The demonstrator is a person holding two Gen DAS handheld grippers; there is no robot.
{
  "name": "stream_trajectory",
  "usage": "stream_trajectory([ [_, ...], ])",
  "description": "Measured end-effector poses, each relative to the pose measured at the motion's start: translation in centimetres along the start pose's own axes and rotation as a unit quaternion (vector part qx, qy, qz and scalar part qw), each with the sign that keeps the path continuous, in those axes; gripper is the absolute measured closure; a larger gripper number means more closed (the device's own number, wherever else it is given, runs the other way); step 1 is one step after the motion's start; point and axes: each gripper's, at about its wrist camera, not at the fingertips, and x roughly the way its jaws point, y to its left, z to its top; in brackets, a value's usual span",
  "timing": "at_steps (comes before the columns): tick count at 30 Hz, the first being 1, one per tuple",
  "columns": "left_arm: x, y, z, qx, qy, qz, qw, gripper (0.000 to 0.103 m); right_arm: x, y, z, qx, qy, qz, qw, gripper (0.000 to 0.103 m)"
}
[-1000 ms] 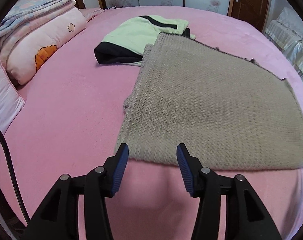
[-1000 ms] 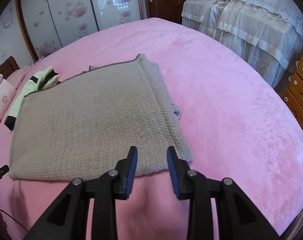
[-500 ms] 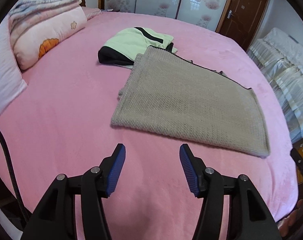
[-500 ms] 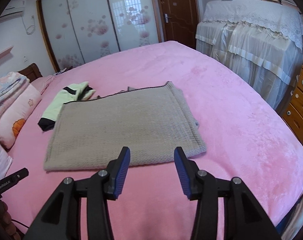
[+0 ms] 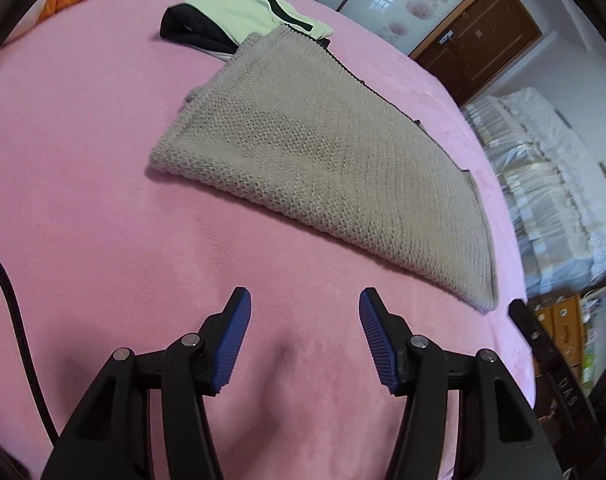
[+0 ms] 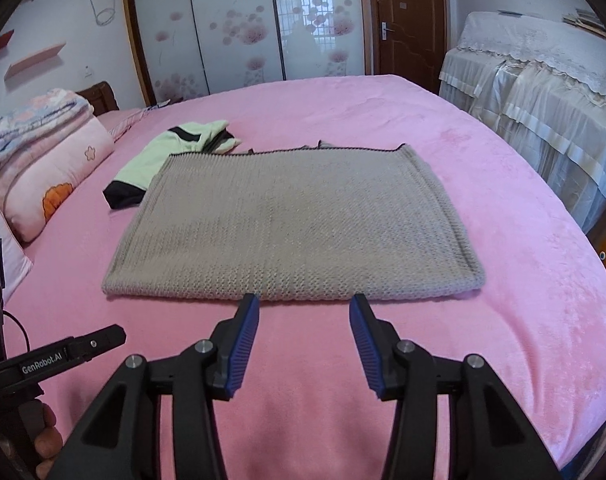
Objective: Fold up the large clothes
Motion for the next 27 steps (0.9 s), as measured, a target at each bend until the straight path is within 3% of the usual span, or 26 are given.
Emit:
stream_trajectory([
  [5, 3.5, 2.4, 1.6, -0.035, -0.019, -0.037, 0.9985, 0.048, 3.4, 0.7, 0.2, 0.001, 0.018, 0.005, 1.000, 0.056],
  [9, 6.7, 4.7, 2.6, -0.084, -0.023, -0.075, 0.9934, 0.048, 5.6, 1.1, 0.5, 0.001, 0.020, 0.010, 1.000, 0.056],
  [12, 8.2, 5.4, 3.7, -0.100, -0.050, -0.104, 0.9883, 0.048, 7.0, 1.6, 0.9, -0.005, 0.018, 0.010, 1.000, 0.056],
  [27, 12.9, 3.5, 10.6, -0.108, -0.103, -0.105, 0.9831, 0.048, 10.7, 2.2, 4.8, -0.017, -0.017, 0.013, 1.000, 0.056],
])
